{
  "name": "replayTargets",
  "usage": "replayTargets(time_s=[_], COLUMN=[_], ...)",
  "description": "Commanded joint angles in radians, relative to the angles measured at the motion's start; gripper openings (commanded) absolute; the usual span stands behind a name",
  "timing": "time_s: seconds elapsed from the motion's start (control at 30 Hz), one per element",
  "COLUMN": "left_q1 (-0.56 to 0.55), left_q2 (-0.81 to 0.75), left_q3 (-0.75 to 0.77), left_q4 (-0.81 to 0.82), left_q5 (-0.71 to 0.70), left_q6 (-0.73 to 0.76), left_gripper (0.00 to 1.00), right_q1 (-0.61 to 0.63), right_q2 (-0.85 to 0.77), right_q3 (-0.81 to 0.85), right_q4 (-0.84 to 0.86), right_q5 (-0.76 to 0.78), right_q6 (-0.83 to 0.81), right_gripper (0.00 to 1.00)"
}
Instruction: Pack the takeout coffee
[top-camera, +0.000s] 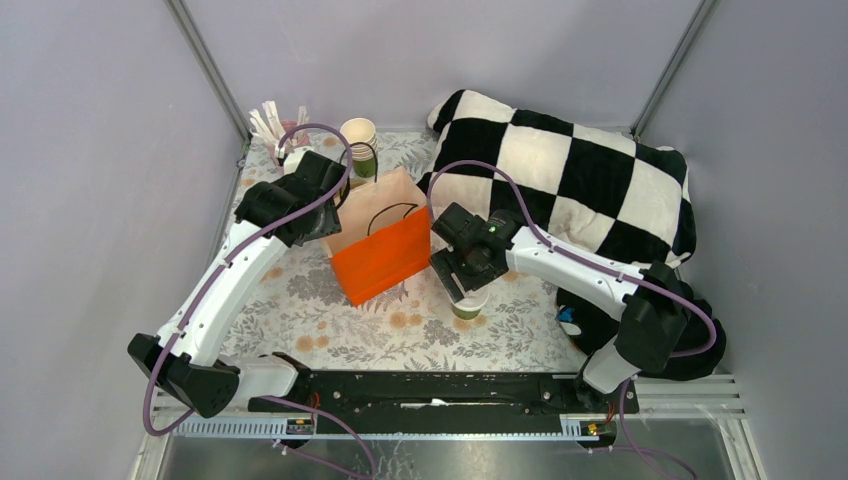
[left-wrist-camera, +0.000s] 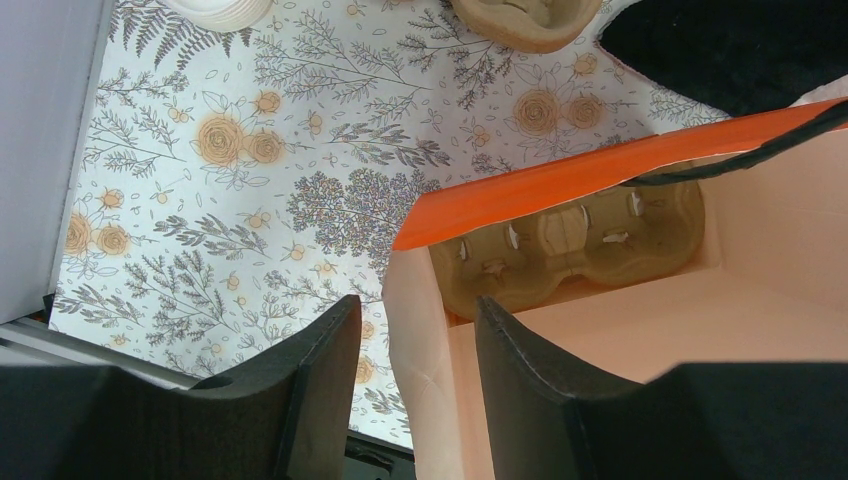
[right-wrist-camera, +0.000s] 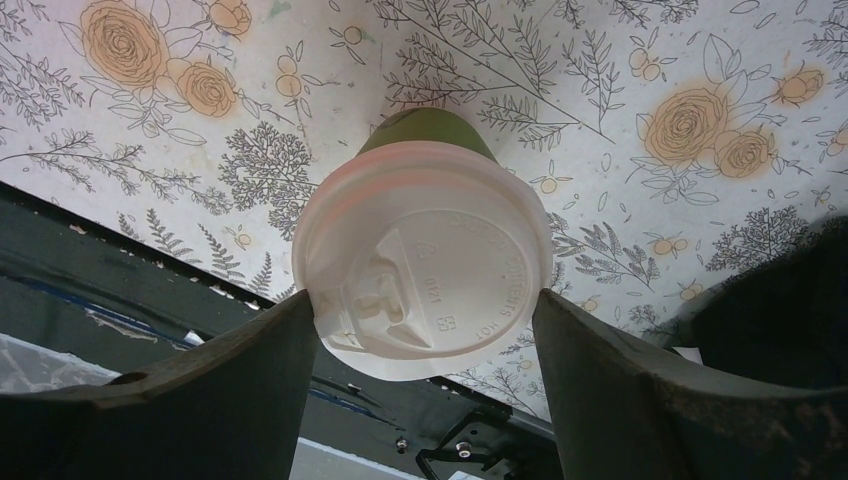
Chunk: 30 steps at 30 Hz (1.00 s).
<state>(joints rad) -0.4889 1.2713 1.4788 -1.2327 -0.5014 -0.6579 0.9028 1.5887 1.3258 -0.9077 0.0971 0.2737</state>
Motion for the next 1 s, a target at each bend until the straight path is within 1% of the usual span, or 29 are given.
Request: replayTargets(time_s=[0.0, 0.13, 0.57, 0.67, 0.8, 0.97], left_q1=[0.006, 0.006, 0.006, 0.006, 0.006, 0.007], left_q2=[-0.023, -0.023, -0.031, -0.036, -0.039, -0.03], left_q3=[0.03, 0.05, 0.144, 0.163, 0.204, 0.206], left_q4=[0.009, 0.0, -0.073, -0.115, -0.216, -0.21], left_q5=[-0.009, -0.002, 0.02, 0.021, -0.002, 0.017], left_q6=[0.013, 0.011, -0.026, -0.051, -0.115, -0.137], left_gripper=[0.52, 0.58, 0.67, 0.68, 0.67, 0.65], right_q1=[-0.007, -0.007, -0.03, -0.044, -0.077, -0.093], right_q2=[-0.051, -0.078, -0.177, -0.188, -0.208, -0.228], right_q3=[0.007, 0.007, -0.043, -0.043, -0.006, 0.116], right_q4=[-0.015, -0.026, -0.033, -0.044, -0.098, -0.191], right_q5=[0.043, 0.058, 0.108, 0.117, 0.165, 0.218], right_q6=[0.004, 0.009, 0.023, 0.022, 0.013, -0.006], right_gripper=[0.8, 0.8, 0.81, 0.81, 0.81, 0.82])
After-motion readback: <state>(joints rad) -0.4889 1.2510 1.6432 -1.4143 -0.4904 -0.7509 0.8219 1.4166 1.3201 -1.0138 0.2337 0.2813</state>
